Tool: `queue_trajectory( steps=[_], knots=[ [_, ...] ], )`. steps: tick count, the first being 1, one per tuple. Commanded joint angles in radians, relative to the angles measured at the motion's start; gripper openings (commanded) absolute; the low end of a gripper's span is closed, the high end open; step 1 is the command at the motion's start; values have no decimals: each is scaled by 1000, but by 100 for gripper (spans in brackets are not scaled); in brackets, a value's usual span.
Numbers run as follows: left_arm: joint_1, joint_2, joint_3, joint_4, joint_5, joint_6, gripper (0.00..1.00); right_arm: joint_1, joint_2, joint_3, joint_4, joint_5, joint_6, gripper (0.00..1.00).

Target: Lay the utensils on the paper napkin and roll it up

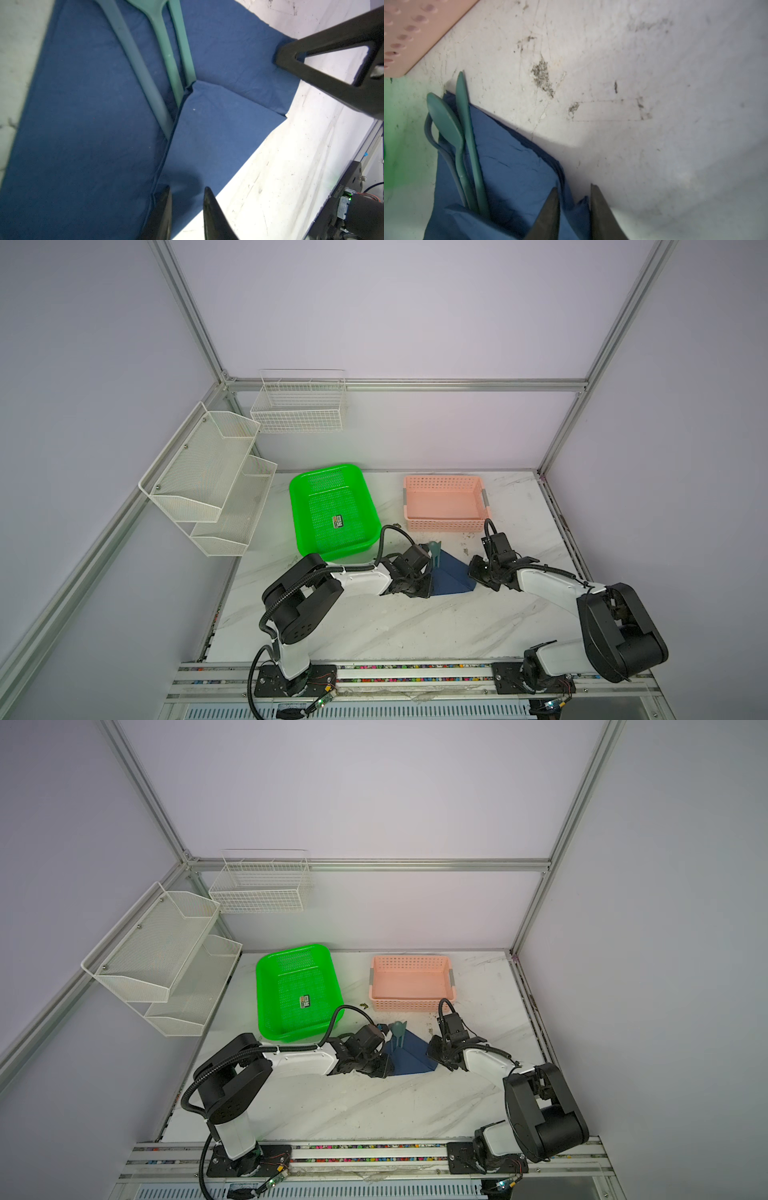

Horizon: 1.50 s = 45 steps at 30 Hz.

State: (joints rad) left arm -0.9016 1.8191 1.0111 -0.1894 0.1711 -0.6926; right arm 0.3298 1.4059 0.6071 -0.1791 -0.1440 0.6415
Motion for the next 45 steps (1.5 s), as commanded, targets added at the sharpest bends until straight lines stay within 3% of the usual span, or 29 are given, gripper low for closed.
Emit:
queue_trajectory(
  steps=[1,9,23,32,45],
  knots=[
    [-7,42,-33,-144,-13,9,27,-3,-23,-12,-24,-17,-5,20],
    [-5,40,-19,-165,-27,18,27,-4,-91,19,-66,-26,-12,7],
    [5,18,-25,-175,-39,25,27,24,-116,49,-46,-123,-18,8],
    [6,9,-19,-180,-47,27,26,115,-84,91,-17,-119,18,8],
    [13,-3,-13,-196,-57,28,28,135,-53,92,-26,-82,24,8]
  ],
)
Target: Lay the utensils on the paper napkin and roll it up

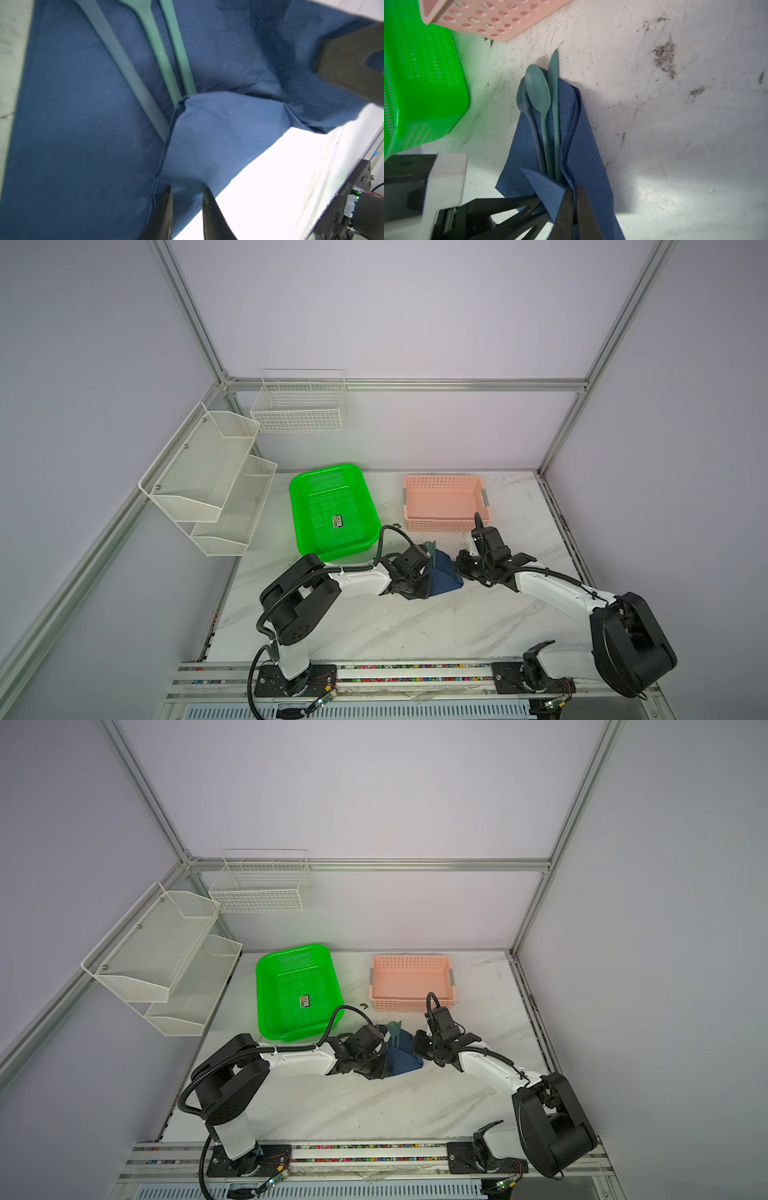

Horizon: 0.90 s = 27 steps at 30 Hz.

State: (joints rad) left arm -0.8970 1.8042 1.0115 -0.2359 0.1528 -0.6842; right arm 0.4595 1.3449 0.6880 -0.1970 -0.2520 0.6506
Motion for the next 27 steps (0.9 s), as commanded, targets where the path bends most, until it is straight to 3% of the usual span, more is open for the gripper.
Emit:
queue_trajectory(
  steps=[1,27],
  knots=[
    [9,11,-11,-152,-42,19,29,6,9,9,-9,28,15,8],
    [2,-82,223,-345,-77,56,31,5,63,-44,8,106,20,7]
  ],
)
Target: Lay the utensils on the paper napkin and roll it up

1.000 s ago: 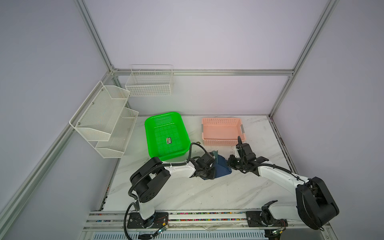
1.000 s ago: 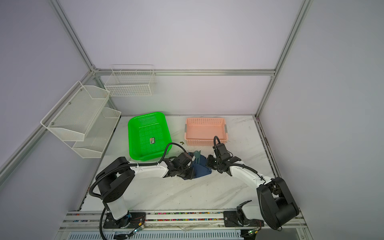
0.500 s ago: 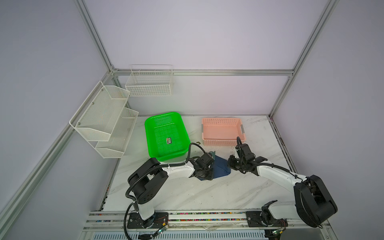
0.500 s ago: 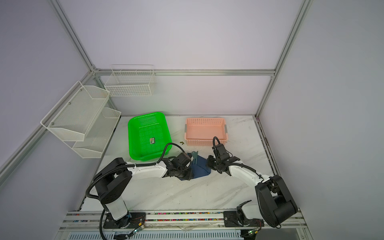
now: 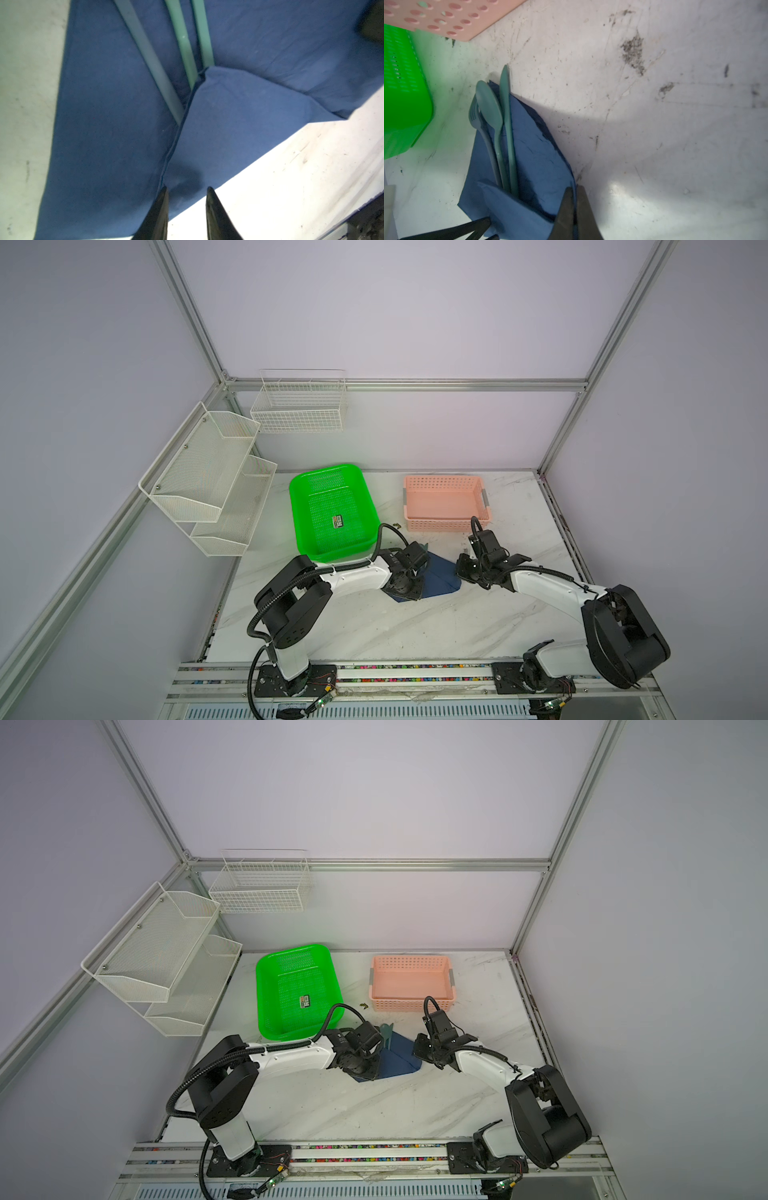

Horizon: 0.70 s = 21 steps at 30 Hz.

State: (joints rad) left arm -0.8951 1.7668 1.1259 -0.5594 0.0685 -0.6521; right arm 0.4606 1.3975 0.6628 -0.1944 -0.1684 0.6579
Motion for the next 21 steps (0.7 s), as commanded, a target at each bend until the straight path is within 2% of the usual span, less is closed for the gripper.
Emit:
queue_trajectory(
  steps=[1,8,16,21],
  knots=[
    [-3,-47,120,-23,15,23,31,4,12,-19,6,22,12,7],
    [-36,-49,187,8,94,22,31,4,21,-20,12,18,14,7],
    [-36,16,160,113,214,-9,30,4,18,-14,9,15,15,7],
    [-35,56,138,161,233,-27,30,4,15,-16,7,15,16,6]
  ],
)
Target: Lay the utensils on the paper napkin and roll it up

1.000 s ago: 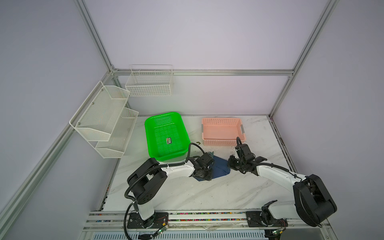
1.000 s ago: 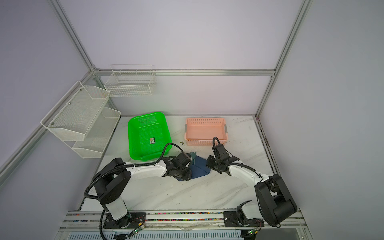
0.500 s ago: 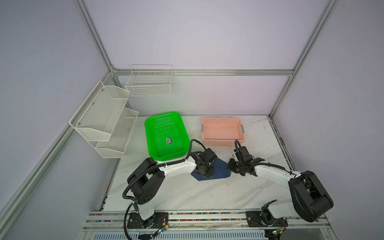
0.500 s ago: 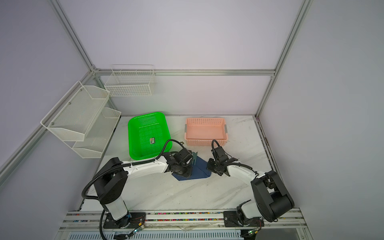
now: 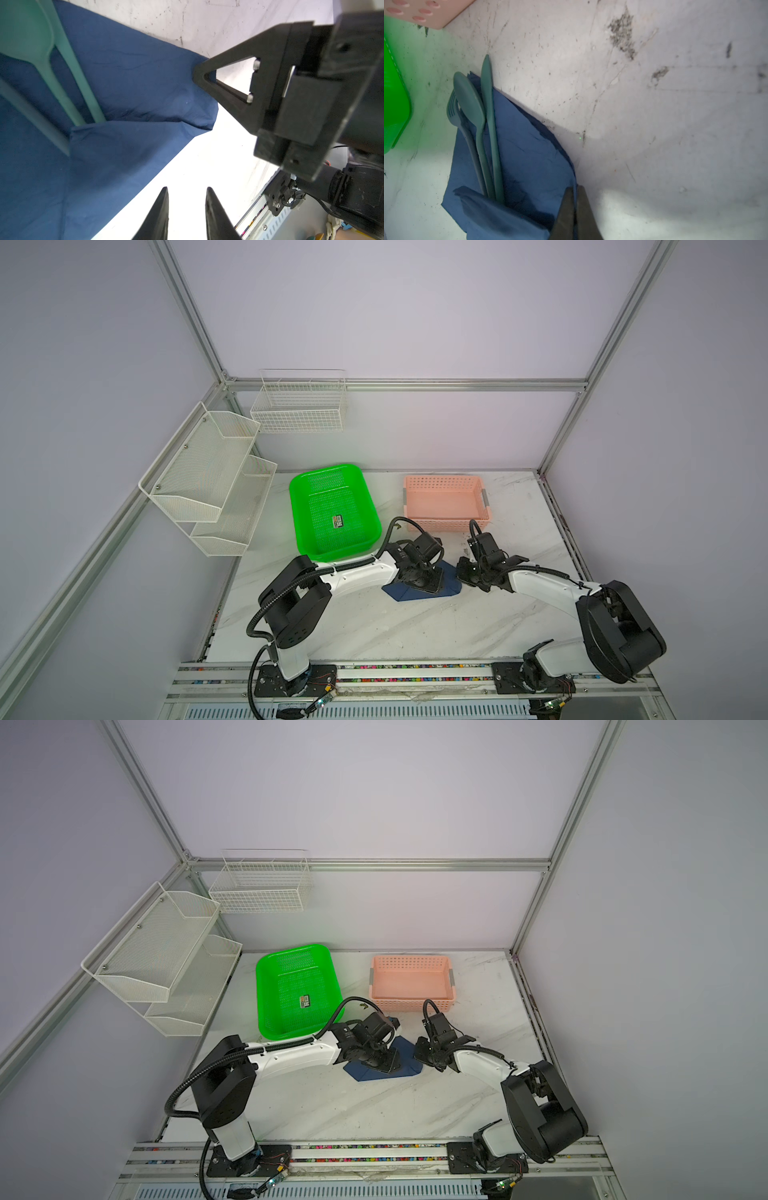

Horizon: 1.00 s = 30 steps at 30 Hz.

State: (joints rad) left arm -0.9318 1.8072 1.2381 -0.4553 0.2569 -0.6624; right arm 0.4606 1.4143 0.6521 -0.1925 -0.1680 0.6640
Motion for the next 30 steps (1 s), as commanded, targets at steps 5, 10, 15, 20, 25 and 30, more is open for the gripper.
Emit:
queue_trajectory(
  steps=[5,10,15,20,25,30],
  knots=[
    [7,57,18,61,42,-22,28,4,-13,-5,0,14,12,6],
    [21,64,-13,64,18,-29,27,4,-29,-6,-1,10,17,6],
    [35,80,-47,86,17,-40,27,4,-36,-2,-6,1,13,6],
    [43,95,-66,98,17,-42,26,4,-64,6,-16,0,8,6],
    [45,103,-75,101,25,-42,26,4,-76,11,-15,-9,6,6],
    [47,113,-80,104,27,-44,25,4,-90,22,-8,-30,8,4]
  ],
)
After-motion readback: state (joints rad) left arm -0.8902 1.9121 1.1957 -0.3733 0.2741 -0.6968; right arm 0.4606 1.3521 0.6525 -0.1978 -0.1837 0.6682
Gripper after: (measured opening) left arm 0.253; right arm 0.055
